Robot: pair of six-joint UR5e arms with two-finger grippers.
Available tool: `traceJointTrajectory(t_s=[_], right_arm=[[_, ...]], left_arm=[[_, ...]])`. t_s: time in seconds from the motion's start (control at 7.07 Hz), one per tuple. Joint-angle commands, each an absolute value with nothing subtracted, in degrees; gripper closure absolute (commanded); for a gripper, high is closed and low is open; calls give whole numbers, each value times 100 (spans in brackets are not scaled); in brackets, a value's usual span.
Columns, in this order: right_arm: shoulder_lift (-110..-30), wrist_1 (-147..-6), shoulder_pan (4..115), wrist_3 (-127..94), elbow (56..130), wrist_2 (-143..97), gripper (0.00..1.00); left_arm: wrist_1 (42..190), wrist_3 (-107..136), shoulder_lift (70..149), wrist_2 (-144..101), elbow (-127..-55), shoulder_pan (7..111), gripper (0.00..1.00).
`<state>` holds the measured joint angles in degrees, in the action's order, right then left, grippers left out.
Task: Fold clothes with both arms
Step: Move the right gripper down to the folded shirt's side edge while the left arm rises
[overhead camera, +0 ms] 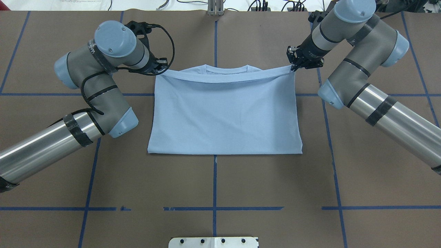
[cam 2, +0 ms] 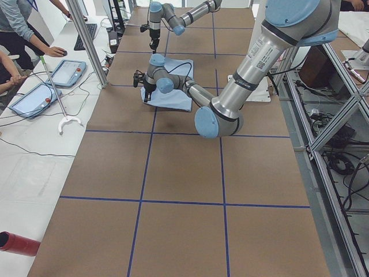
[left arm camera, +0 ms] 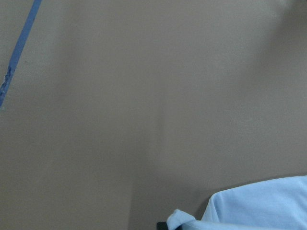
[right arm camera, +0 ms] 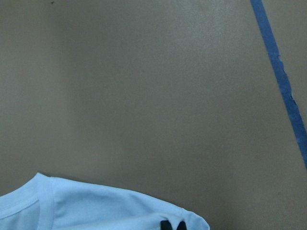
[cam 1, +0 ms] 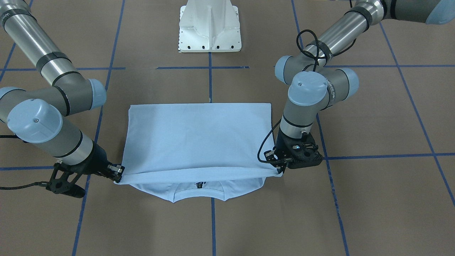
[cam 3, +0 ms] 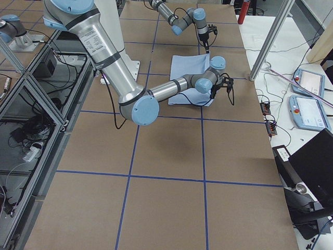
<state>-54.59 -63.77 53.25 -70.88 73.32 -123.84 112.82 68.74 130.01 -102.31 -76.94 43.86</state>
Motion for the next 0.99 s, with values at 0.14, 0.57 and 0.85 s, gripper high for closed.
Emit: traceJointTrajectory(t_s=[0.14,0.57,0.85], right_arm=[[-5441,-6354,5256,-7084,7330,-12375,0],[-5649,-6372,5151,-7189,7940,-12402,0],[-6832,-6433,4452,-7478,9450,-11974,0]], left_arm=[[11285,6856,13008,-10213,-7690,4386,0],[11241,6847,13008,-10213,-7769,4395,0],[11197,6873,12947,-10213,-8015,4412,0]])
